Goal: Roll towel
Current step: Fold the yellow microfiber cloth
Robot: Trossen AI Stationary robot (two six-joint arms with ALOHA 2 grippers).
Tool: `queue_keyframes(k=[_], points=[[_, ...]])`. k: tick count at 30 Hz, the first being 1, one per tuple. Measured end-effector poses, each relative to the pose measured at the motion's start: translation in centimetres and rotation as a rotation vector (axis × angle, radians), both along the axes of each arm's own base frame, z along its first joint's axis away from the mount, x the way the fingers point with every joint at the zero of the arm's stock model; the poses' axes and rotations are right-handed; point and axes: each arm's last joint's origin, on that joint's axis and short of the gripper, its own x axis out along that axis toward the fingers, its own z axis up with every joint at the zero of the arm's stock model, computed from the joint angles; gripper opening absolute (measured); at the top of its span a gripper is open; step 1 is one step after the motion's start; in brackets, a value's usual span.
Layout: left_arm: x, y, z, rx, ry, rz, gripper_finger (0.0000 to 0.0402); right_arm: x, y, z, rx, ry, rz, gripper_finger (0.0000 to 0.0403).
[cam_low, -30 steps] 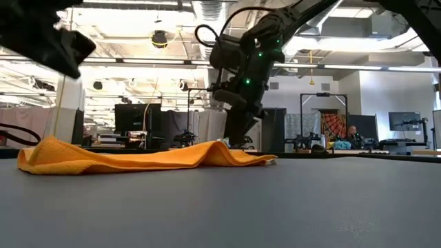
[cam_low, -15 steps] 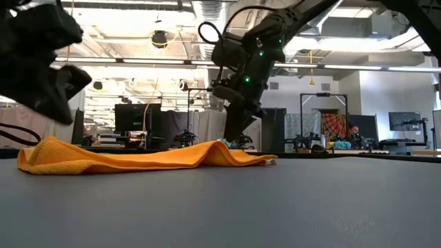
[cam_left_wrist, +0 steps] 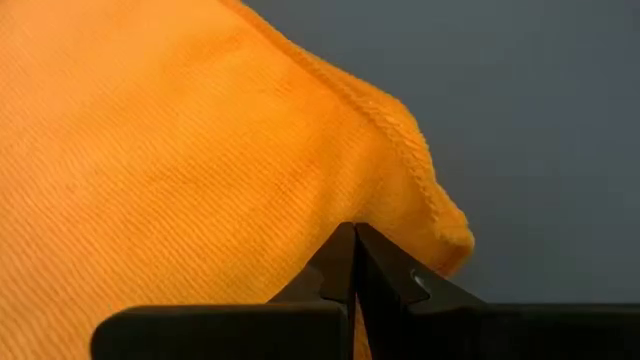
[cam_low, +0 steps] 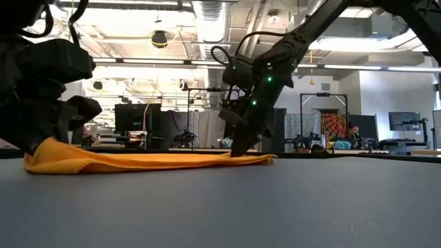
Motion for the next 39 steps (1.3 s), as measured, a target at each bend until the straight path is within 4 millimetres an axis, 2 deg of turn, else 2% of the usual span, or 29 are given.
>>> queue_keyframes(k=[7,11,14,18,24,26,28,31,36,39], points=[[-1.4,1.3,1.2,0.066,0.043,0.038,0.0000,0.1,-1.7,0.4,-0.109,-0.049,0.004,0.0017],[-2.0,1.7,3.1,0.059,-0.037,0.026,0.0000,-0.1,-1.8,2.5,-0.081,-0.089,0.063,0.0017],[-2.7,2.1,4.8,0.038,-0.118,0.017,0.0000,-0.7,-1.3,4.2,-0.040,-0.099,0.096,0.0017],[-4.2,3.2,6.0,0.089,-0.151,0.099,0.0000,-0.6,1.1,4.5,0.022,-0.067,0.151,0.0017],[-5.2,4.6,3.7,0.036,-0.077,0.209,0.0000,0.6,7.6,3.3,0.024,-0.084,0.317,0.0017],[-4.9,4.7,2.8,0.003,-0.062,0.214,0.0000,0.8,9.1,3.1,-0.011,-0.089,0.327,0.0017],[-4.6,4.9,2.1,-0.016,-0.060,0.203,0.0000,0.8,9.7,3.1,-0.056,-0.085,0.311,0.0017],[-4.0,5.1,1.5,-0.020,-0.046,0.191,0.0000,0.8,9.4,2.4,-0.101,-0.053,0.244,0.0017],[-3.3,6.2,0.4,0.003,0.023,0.231,0.0000,0.3,7.3,1.6,-0.107,0.016,0.172,0.0017],[-2.9,7.1,-0.1,0.022,0.053,0.268,0.0000,0.0,6.4,0.1,-0.087,0.081,0.146,0.0017]])
